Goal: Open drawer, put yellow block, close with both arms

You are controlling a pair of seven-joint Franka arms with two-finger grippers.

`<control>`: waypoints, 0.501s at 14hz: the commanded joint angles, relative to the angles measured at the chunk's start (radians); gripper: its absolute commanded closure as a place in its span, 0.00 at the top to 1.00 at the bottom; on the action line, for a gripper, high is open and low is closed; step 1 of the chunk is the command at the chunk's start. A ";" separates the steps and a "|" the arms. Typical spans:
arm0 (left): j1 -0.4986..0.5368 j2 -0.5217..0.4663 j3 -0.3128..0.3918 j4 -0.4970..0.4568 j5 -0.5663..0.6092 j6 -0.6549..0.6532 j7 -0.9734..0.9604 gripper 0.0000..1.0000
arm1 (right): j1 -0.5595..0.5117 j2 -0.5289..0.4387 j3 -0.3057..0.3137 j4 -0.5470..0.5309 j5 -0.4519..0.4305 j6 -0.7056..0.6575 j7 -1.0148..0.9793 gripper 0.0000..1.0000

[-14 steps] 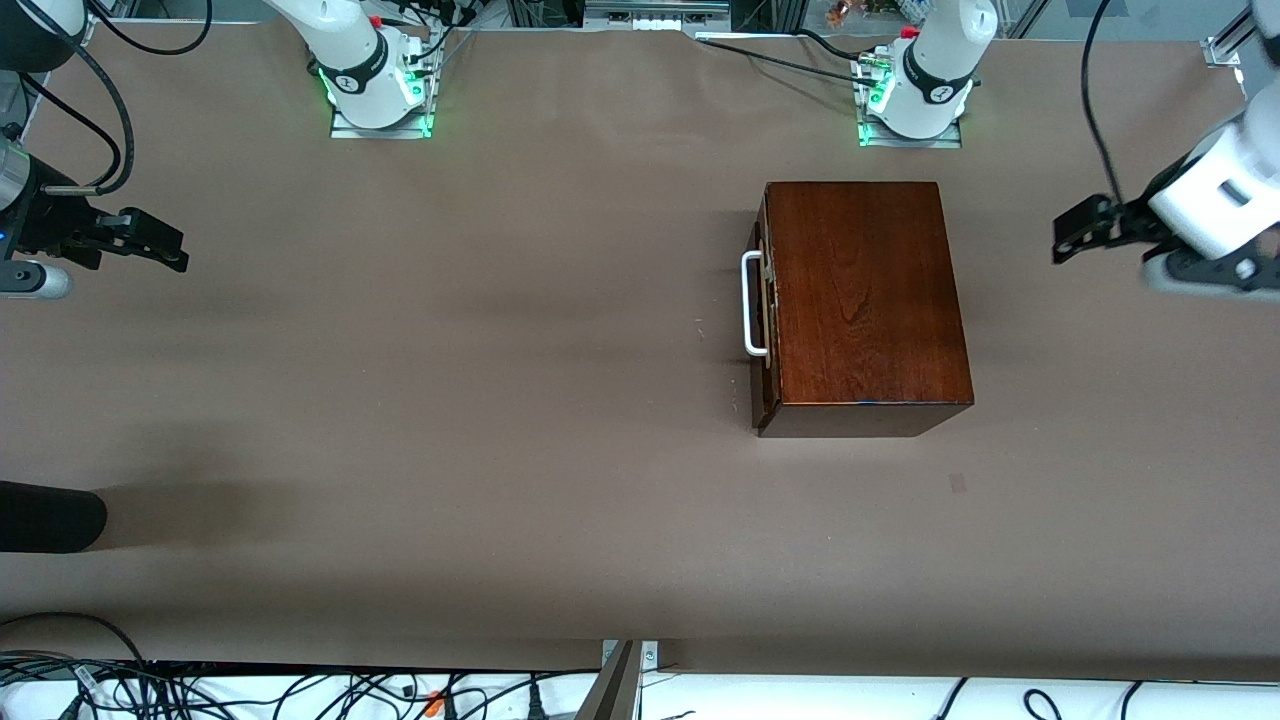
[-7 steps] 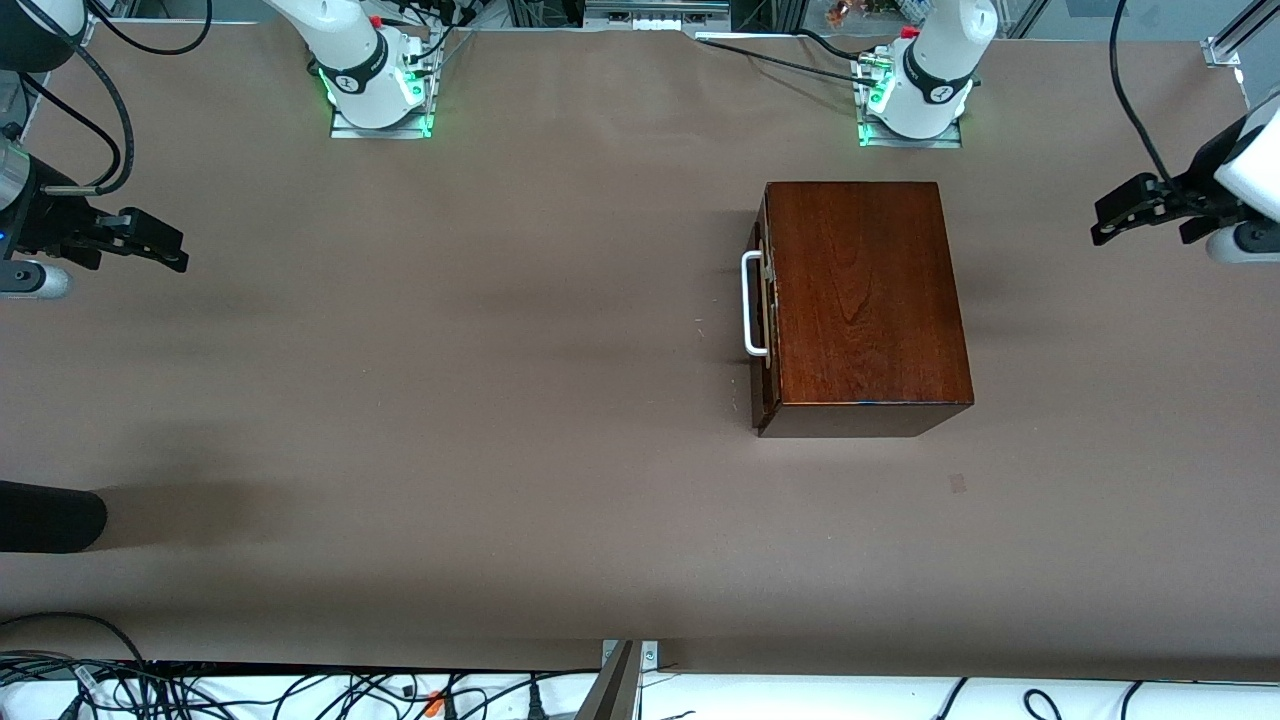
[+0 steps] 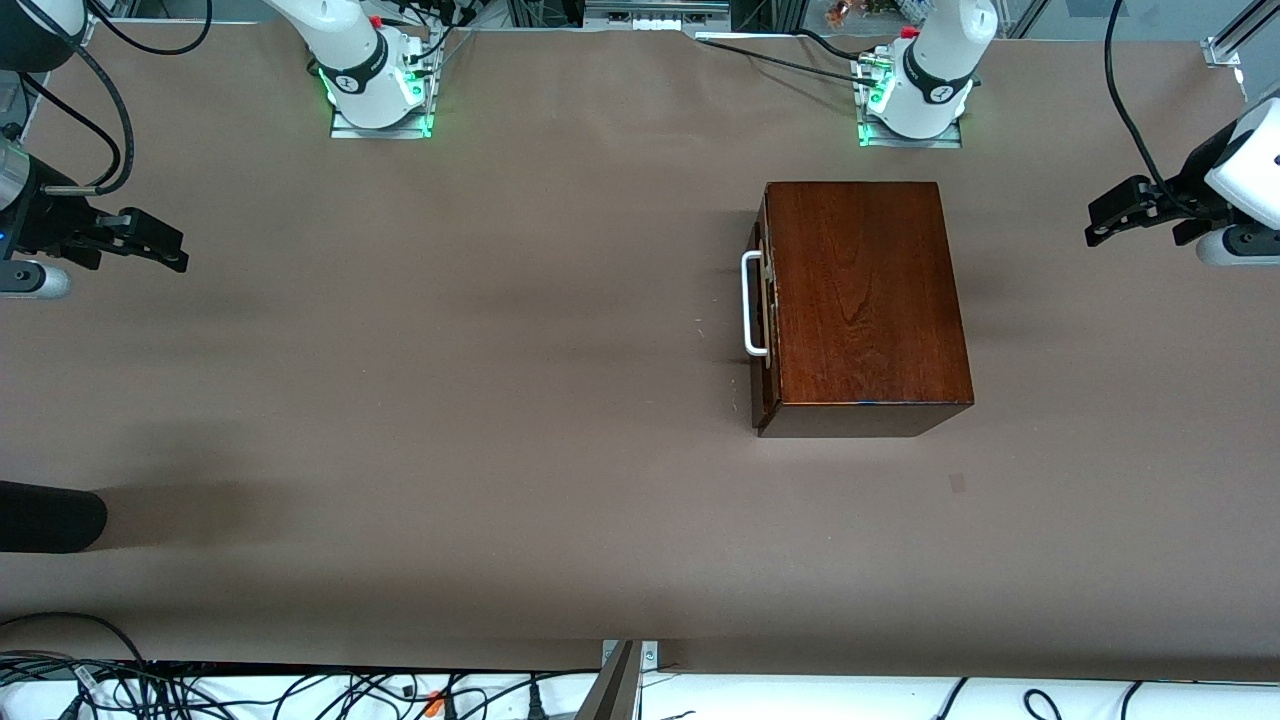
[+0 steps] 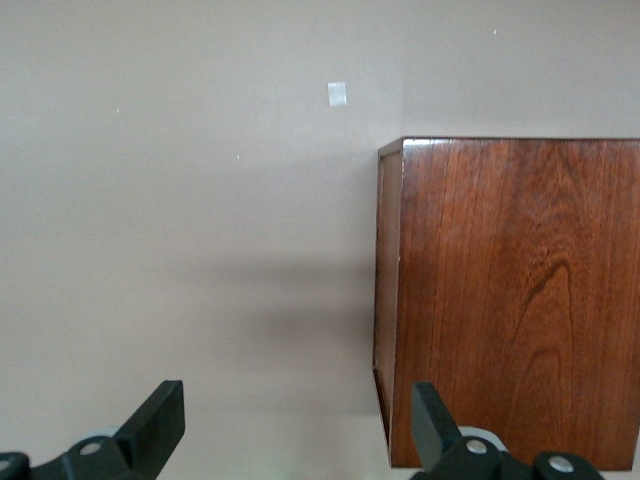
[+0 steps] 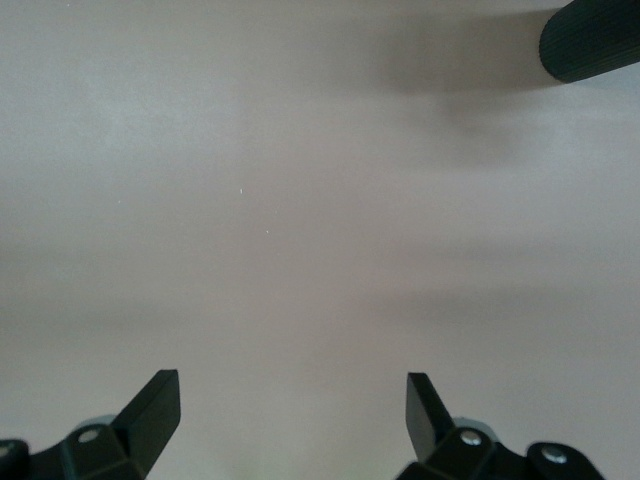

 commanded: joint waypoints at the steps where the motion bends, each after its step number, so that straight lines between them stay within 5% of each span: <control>1: -0.004 0.019 -0.007 0.051 0.004 -0.048 -0.004 1.00 | -0.014 -0.020 0.012 -0.006 0.005 0.002 -0.002 1.00; 7: -0.015 0.035 -0.009 0.074 0.004 -0.051 -0.006 1.00 | -0.014 -0.020 0.014 -0.004 0.005 -0.001 -0.002 1.00</control>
